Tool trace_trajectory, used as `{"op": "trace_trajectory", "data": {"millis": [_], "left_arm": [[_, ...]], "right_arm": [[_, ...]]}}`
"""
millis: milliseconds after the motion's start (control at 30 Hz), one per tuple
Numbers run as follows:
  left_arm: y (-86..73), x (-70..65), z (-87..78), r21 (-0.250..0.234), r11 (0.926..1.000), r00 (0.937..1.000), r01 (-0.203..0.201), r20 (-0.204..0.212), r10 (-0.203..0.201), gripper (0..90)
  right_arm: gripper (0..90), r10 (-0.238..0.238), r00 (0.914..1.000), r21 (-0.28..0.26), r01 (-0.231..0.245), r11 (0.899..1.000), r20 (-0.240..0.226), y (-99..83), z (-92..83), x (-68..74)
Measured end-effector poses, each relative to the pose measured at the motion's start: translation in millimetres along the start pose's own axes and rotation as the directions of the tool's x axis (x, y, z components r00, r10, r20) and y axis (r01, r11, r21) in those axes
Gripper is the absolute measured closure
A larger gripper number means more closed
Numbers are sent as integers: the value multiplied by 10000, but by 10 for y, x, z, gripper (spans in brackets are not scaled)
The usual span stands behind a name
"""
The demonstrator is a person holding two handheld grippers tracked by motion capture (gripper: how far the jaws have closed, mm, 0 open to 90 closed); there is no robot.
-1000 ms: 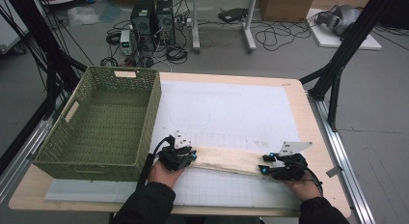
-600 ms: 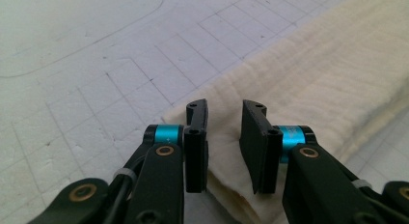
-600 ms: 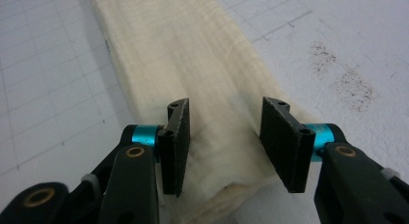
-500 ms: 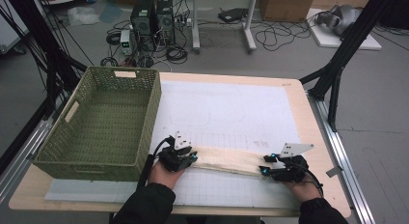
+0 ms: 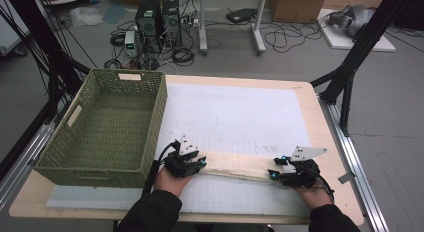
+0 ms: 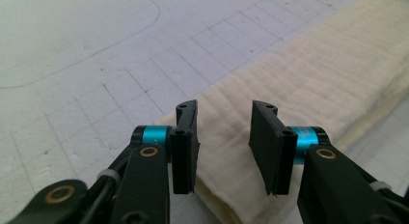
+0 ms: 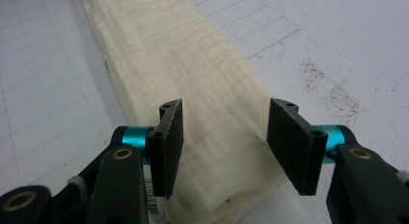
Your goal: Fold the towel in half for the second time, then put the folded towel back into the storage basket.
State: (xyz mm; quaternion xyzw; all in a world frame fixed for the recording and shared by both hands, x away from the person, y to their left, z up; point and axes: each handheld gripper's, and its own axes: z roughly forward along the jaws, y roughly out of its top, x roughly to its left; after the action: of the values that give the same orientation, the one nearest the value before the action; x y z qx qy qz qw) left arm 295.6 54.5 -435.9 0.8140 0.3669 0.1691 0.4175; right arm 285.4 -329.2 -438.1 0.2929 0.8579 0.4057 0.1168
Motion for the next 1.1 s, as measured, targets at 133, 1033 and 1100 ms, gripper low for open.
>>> {"op": "trace_trajectory", "data": {"millis": [133, 1033, 1100], "left_arm": [[27, -5, -24, -98, 9999, 10000, 21, -10, -21, 591], [-175, -102, -106, 422, 9987, 9980, 274, -582, -250, 540], [-187, -103, -103, 435, 9984, 9981, 356, -526, -333, 555]], "right_arm": [[461, 29, 10000, -11, -29, 10000, 85, -4, -7, -1], [382, 1266, 9900, 261, -1284, 9914, 621, -123, -78, -59], [396, 1247, 9908, 364, -1267, 9913, 523, -125, -62, -63]]}}
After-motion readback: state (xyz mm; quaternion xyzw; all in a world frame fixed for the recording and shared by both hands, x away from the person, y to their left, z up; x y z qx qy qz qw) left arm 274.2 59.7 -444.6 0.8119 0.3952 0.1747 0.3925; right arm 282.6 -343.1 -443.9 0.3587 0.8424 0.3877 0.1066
